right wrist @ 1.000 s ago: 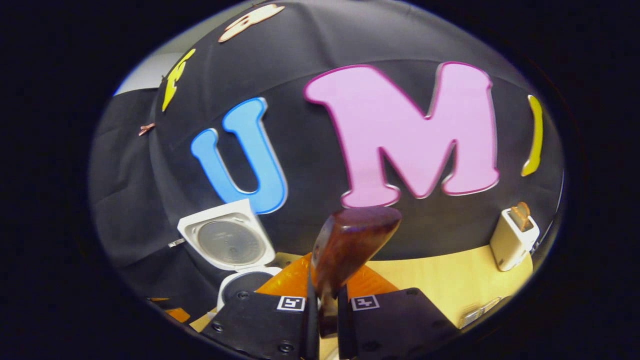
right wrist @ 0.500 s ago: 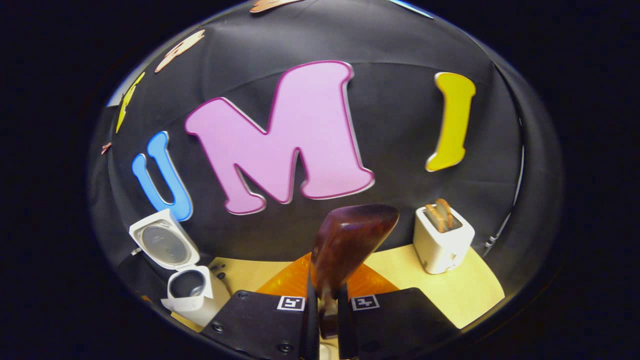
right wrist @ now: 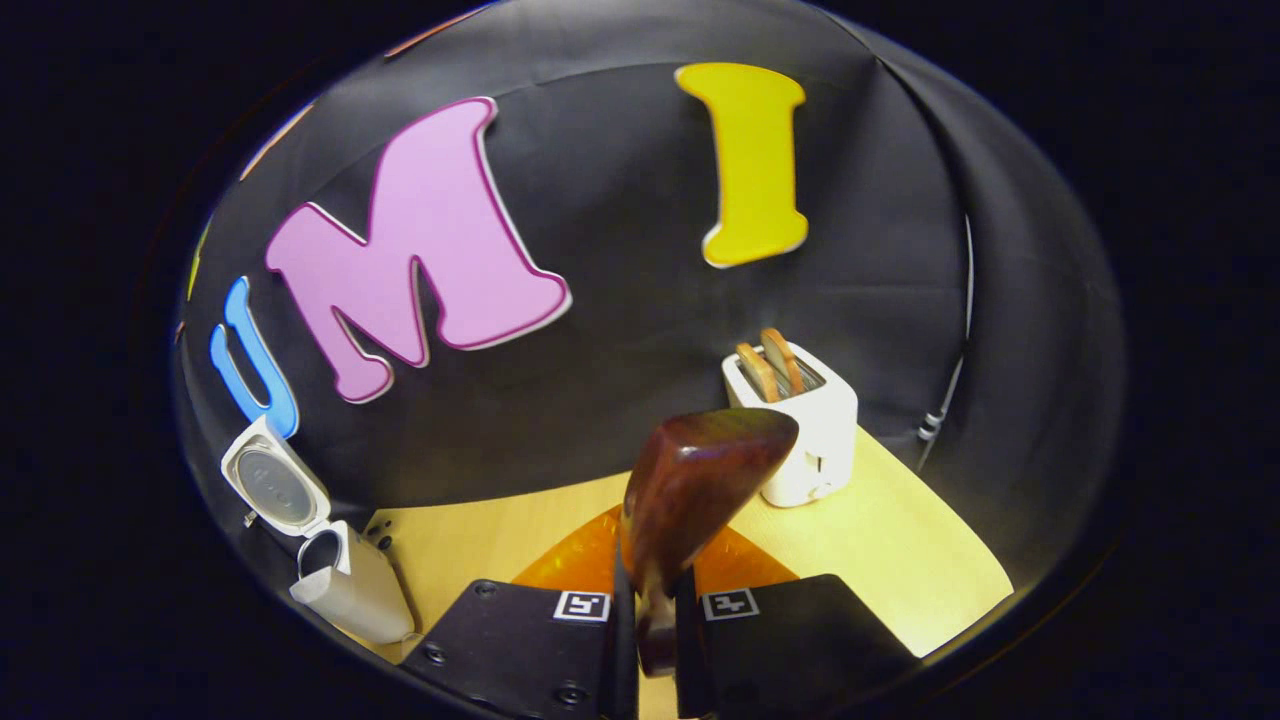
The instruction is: Close the left gripper, press the button to open the rice cooker; take a wooden spoon from the chopstick holder with the right hand, scoop a spoonful of rice and pour it into the rice cooker, then put the wooden spoon back into the chopstick holder.
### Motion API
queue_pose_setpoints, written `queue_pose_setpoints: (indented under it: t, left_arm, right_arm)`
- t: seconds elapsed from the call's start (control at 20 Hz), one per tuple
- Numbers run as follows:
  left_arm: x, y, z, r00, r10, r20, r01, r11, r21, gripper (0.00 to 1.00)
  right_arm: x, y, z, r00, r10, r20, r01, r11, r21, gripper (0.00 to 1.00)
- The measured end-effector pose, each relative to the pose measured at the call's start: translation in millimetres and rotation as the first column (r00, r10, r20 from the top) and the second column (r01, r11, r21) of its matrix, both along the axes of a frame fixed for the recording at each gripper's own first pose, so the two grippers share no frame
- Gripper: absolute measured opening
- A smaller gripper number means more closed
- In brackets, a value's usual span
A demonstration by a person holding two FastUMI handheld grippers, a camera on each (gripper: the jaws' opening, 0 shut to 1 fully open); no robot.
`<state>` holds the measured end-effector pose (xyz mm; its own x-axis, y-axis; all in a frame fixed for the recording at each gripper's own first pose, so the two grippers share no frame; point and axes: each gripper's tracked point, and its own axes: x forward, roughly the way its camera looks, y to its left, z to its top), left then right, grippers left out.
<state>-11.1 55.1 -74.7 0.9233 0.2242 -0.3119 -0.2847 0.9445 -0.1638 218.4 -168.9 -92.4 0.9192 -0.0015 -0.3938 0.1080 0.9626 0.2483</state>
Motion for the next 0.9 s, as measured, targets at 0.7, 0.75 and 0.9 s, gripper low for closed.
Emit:
queue_pose_setpoints:
  t: [0.7,0.75,0.9]
  left_arm:
    - [-14,-6,-2,1.0,0.024,-0.011,-0.023,0.999,0.045,0.96]
    - [-15,-6,-6,1.0,0.028,-0.013,-0.027,0.999,0.033,0.96]
    - [-15,-7,-12,0.999,0.037,-0.019,-0.037,0.999,0.008,0.96]
  right_arm:
    - [-15,-15,-101,0.99,-0.046,-0.13,0.056,0.996,0.073,0.19]
    - [-15,-14,-103,0.99,-0.044,-0.135,0.053,0.996,0.065,0.2]
    - [-13,-11,-105,0.991,-0.042,-0.131,0.05,0.997,0.06,0.23]
